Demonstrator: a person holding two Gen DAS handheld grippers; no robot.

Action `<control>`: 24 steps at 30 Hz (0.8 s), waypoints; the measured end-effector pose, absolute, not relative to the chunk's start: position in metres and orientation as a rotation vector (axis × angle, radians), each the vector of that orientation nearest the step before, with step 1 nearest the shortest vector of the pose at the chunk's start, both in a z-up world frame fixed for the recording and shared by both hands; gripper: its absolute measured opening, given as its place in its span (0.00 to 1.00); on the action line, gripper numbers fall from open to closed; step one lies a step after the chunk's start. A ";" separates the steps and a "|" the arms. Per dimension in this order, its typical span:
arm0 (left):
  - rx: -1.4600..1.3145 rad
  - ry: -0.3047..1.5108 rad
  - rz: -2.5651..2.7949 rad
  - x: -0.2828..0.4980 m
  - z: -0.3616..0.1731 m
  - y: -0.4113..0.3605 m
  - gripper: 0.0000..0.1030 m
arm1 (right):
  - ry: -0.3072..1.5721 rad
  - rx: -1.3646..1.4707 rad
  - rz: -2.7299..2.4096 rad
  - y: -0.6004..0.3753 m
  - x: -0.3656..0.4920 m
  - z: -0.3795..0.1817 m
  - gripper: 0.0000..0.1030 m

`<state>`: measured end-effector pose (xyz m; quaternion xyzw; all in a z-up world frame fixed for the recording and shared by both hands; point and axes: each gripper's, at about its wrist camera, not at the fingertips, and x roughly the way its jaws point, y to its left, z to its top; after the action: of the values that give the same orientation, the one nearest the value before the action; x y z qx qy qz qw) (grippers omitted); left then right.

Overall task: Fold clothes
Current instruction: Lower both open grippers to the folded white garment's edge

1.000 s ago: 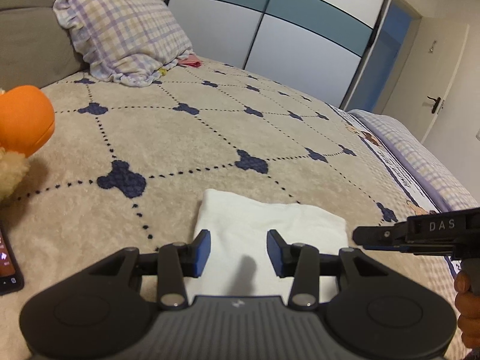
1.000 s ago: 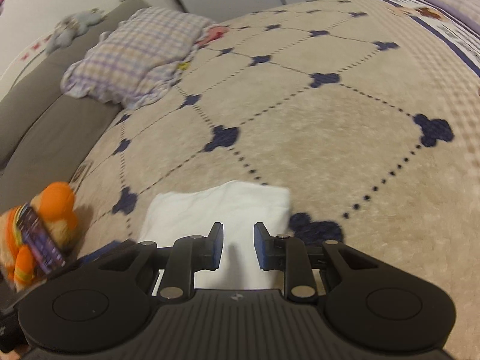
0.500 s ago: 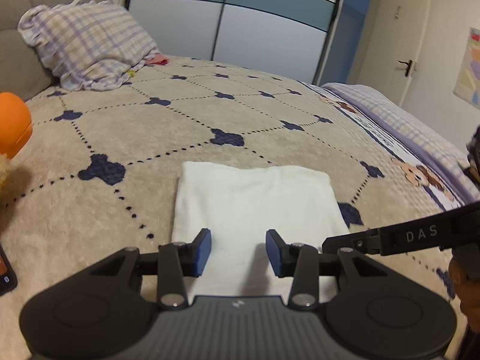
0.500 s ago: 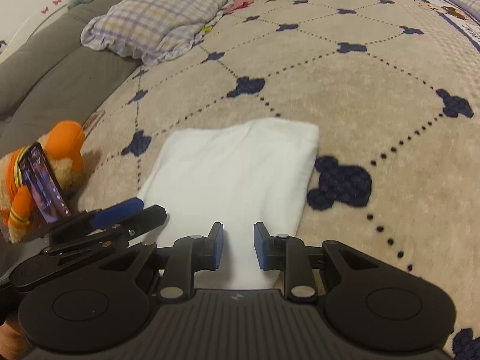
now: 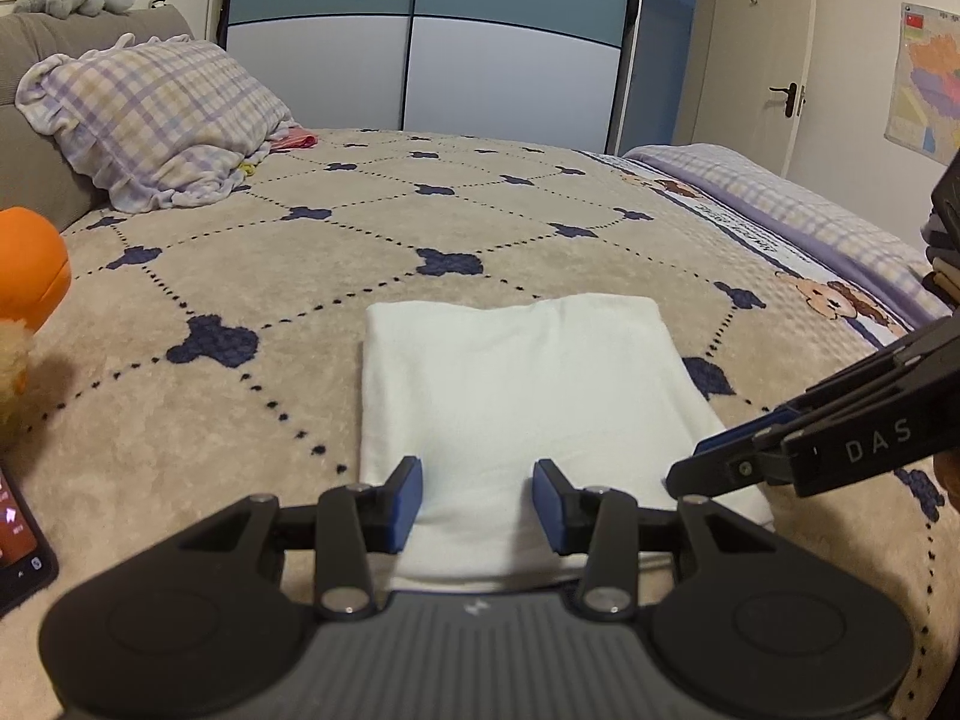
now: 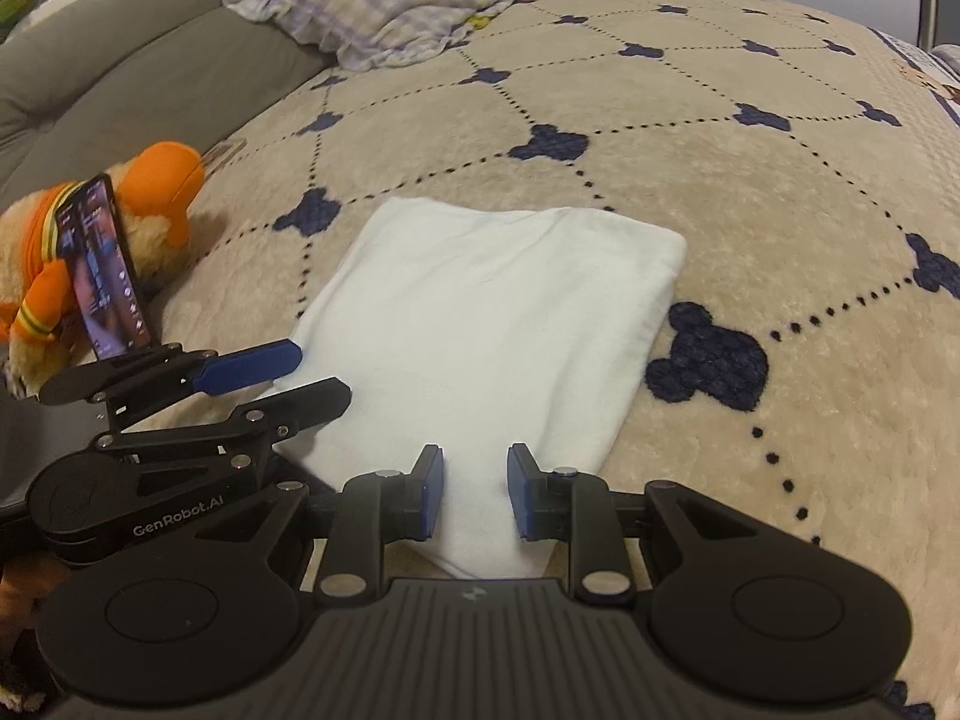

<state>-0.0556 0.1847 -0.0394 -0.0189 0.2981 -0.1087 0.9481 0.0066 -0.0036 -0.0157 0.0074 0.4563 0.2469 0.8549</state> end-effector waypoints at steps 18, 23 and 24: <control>-0.037 0.664 -0.210 -0.055 -0.039 0.191 0.48 | 1.083 0.037 0.642 -0.023 0.020 -0.012 0.26; -0.044 0.686 -0.207 -0.055 -0.039 0.195 0.49 | 1.110 0.039 0.669 -0.029 0.023 -0.010 0.26; -0.044 0.691 -0.205 -0.055 -0.039 0.196 0.51 | 1.115 0.034 0.674 -0.031 0.023 -0.010 0.27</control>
<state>-0.0551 0.1956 -0.0388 -0.0213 0.3381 -0.1003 0.9355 0.0233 -0.0310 -0.0098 0.0159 0.5188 0.3137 0.7951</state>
